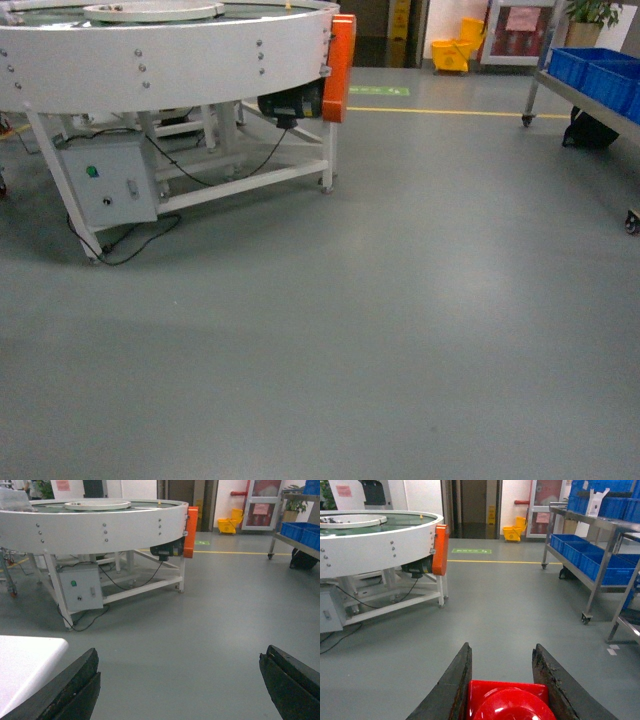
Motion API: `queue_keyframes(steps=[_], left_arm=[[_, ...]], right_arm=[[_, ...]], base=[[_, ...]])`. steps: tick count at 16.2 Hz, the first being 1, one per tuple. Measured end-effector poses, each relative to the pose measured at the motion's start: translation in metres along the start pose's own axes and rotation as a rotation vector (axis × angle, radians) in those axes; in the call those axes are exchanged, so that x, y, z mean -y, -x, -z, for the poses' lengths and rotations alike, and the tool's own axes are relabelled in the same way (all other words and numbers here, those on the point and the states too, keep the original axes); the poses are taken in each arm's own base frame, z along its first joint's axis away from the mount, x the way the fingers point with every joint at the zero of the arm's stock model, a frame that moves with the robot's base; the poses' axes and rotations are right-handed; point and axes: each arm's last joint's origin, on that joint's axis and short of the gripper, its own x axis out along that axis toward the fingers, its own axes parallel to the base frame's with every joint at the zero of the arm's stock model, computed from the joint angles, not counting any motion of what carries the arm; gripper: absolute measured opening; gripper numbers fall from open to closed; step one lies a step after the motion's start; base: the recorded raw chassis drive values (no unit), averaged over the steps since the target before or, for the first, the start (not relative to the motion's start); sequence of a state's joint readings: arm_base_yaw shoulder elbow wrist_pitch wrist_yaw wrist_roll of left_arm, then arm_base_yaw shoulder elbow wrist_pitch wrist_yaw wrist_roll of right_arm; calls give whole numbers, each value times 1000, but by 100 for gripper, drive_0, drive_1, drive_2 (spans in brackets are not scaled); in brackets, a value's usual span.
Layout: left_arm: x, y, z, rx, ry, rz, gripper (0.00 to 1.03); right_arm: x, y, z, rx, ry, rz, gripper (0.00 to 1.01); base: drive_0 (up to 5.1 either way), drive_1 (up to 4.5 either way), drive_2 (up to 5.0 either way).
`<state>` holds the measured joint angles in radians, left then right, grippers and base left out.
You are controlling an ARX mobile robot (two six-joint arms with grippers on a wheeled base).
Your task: Pick red block from blue box to shelf
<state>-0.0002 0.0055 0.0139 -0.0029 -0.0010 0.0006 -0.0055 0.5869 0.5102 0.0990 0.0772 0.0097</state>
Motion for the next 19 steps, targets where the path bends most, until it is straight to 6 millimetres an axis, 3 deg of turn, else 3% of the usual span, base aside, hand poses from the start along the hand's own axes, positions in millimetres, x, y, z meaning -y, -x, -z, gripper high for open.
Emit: queue_keyframes(steps=[10, 19], left_arm=[[0, 0, 0, -3, 0, 0, 98], [0, 0, 0, -5, 0, 1, 98]], right_arm=[[0, 0, 0, -2, 1, -2, 29], [0, 0, 0, -1, 0, 0, 29]], base=[[-152, 262, -567], [-4, 414, -422]])
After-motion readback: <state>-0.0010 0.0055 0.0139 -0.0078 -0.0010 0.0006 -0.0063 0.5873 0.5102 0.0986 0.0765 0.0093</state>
